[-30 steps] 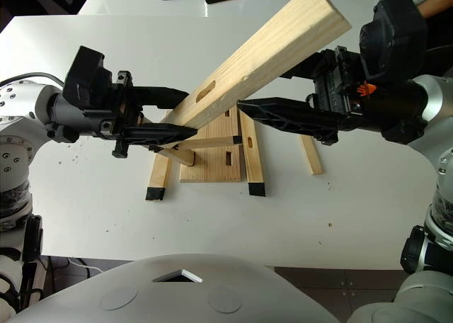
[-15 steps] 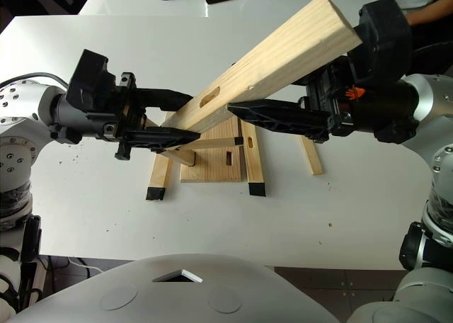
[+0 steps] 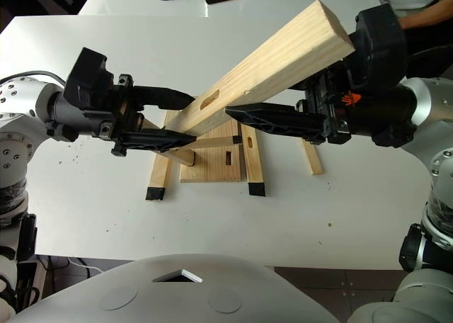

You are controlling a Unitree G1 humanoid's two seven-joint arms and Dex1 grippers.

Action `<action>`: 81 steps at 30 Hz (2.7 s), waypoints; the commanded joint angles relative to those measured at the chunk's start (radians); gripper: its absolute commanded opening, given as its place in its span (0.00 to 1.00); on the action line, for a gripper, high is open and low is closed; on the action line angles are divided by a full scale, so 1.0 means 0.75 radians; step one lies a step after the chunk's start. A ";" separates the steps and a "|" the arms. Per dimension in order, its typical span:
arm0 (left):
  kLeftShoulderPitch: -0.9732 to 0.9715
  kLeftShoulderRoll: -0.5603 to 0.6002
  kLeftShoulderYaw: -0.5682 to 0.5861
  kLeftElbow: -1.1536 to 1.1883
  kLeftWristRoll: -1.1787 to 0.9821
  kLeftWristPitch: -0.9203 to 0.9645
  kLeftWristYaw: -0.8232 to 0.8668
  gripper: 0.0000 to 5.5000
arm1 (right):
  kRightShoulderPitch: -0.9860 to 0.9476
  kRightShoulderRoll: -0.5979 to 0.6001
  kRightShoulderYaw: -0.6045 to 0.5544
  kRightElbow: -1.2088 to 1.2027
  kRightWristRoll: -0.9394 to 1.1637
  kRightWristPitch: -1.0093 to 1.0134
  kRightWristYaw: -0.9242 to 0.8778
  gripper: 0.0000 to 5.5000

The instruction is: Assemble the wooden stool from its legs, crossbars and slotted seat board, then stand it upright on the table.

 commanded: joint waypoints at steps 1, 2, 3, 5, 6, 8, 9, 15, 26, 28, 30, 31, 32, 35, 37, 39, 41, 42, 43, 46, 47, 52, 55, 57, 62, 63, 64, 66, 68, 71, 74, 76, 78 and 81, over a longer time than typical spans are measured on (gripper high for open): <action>-0.009 -0.009 -0.050 0.073 0.081 0.046 0.068 0.62 | -0.032 -0.015 -0.081 0.028 -0.017 -0.039 -0.009 0.37; -0.027 -0.019 -0.040 0.091 0.065 0.051 0.081 0.62 | -0.042 -0.027 -0.104 0.045 -0.023 -0.044 -0.005 0.37; -0.050 -0.032 -0.020 0.110 0.040 0.059 0.102 0.62 | -0.055 -0.041 -0.132 0.068 -0.025 -0.048 -0.002 0.37; -0.103 -0.059 0.036 0.146 -0.022 0.076 0.161 0.62 | -0.075 -0.082 -0.192 0.123 -0.055 -0.055 0.020 0.37; -0.133 -0.073 0.064 0.166 -0.042 0.084 0.194 0.62 | -0.079 -0.103 -0.219 0.151 -0.081 -0.059 0.036 0.37; -0.183 -0.092 0.108 0.203 -0.055 0.090 0.252 0.62 | -0.086 -0.141 -0.261 0.211 -0.128 -0.068 0.058 0.37; -0.198 -0.090 0.128 0.209 -0.061 0.093 0.268 0.62 | -0.087 -0.158 -0.280 0.237 -0.148 -0.071 0.073 0.37; -0.259 -0.045 0.234 0.252 -0.076 0.105 0.276 0.62 | 0.037 -0.221 -0.352 0.296 -0.316 -0.088 0.192 0.37; 0.113 0.332 -0.012 0.844 0.791 -0.684 -0.275 0.62 | 0.452 -0.048 -0.109 0.048 -0.692 -0.260 0.233 0.37; 0.179 0.310 -0.073 0.901 0.897 -0.817 -0.306 0.62 | 0.486 -0.038 -0.057 0.030 -0.764 -0.294 0.234 0.37; 0.235 0.277 -0.106 0.904 0.933 -0.865 -0.322 0.62 | 0.504 -0.037 0.003 0.030 -0.839 -0.332 0.242 0.37; 0.257 0.264 -0.117 0.898 0.947 -0.889 -0.329 0.62 | 0.514 -0.037 0.028 0.030 -0.875 -0.352 0.247 0.37; 0.280 0.254 -0.124 0.872 0.947 -0.893 -0.337 0.62 | 0.518 -0.037 0.055 0.030 -0.913 -0.373 0.249 0.37; 0.329 0.223 -0.133 0.765 0.914 -0.863 -0.348 0.62 | 0.523 -0.030 0.124 0.029 -0.994 -0.418 0.249 0.37; 0.333 0.199 -0.130 0.704 0.881 -0.816 -0.345 0.62 | 0.519 -0.015 0.141 0.026 -1.004 -0.435 0.250 0.37; 0.314 0.173 -0.129 0.674 0.861 -0.774 -0.336 0.62 | 0.507 0.007 0.133 0.018 -0.964 -0.422 0.235 0.37; 0.296 0.155 -0.131 0.650 0.851 -0.739 -0.329 0.62 | 0.502 0.018 0.122 0.007 -0.945 -0.415 0.230 0.37; 0.289 0.148 -0.133 0.638 0.849 -0.725 -0.330 0.62 | 0.503 0.020 0.115 -0.001 -0.940 -0.412 0.227 0.37; 0.286 0.143 -0.134 0.626 0.846 -0.715 -0.332 0.62 | 0.503 0.021 0.108 -0.009 -0.933 -0.410 0.222 0.37; 0.282 0.132 -0.135 0.593 0.840 -0.693 -0.336 0.62 | 0.501 0.022 0.089 -0.022 -0.905 -0.402 0.216 0.37; 0.280 0.128 -0.137 0.586 0.839 -0.688 -0.335 0.62 | 0.501 0.022 0.089 -0.019 -0.908 -0.404 0.216 0.37; 0.265 0.096 -0.145 0.543 0.834 -0.654 -0.327 0.62 | 0.521 0.033 0.160 0.046 -0.981 -0.452 0.238 0.37; 0.247 0.076 -0.154 0.542 0.848 -0.641 -0.318 0.62 | 0.539 0.054 0.179 0.100 -1.008 -0.481 0.251 0.37; 0.230 0.072 -0.156 0.544 0.849 -0.630 -0.324 0.62 | 0.544 0.064 0.190 0.108 -1.014 -0.496 0.252 0.37; 0.197 0.059 -0.165 0.550 0.852 -0.615 -0.342 0.62 | 0.546 0.082 0.209 0.086 -1.006 -0.504 0.236 0.37; 0.195 0.057 -0.167 0.550 0.853 -0.613 -0.343 0.62 | 0.551 0.082 0.218 0.077 -1.008 -0.503 0.237 0.37; 0.192 0.056 -0.169 0.549 0.852 -0.610 -0.344 0.62 | 0.555 0.081 0.226 0.070 -1.011 -0.502 0.238 0.37; 0.187 0.053 -0.170 0.548 0.851 -0.603 -0.345 0.62 | 0.567 0.074 0.240 0.057 -1.014 -0.500 0.247 0.37; 0.185 0.051 -0.169 0.545 0.850 -0.599 -0.345 0.62 | 0.576 0.064 0.243 0.050 -1.014 -0.500 0.256 0.37; 0.188 0.050 -0.167 0.536 0.847 -0.592 -0.346 0.62 | 0.588 0.049 0.234 0.045 -1.007 -0.500 0.272 0.37; 0.198 0.054 -0.167 0.533 0.847 -0.592 -0.350 0.62 | 0.603 0.030 0.235 0.034 -1.001 -0.498 0.294 0.37; 0.206 0.059 -0.166 0.533 0.849 -0.593 -0.353 0.62 | 0.613 0.024 0.238 0.025 -0.998 -0.499 0.300 0.37; 0.208 0.060 -0.166 0.532 0.851 -0.592 -0.354 0.62 | 0.619 0.024 0.242 0.019 -0.995 -0.497 0.302 0.37; 0.203 0.057 -0.166 0.531 0.848 -0.585 -0.353 0.62 | 0.634 0.017 0.257 0.014 -1.006 -0.502 0.313 0.37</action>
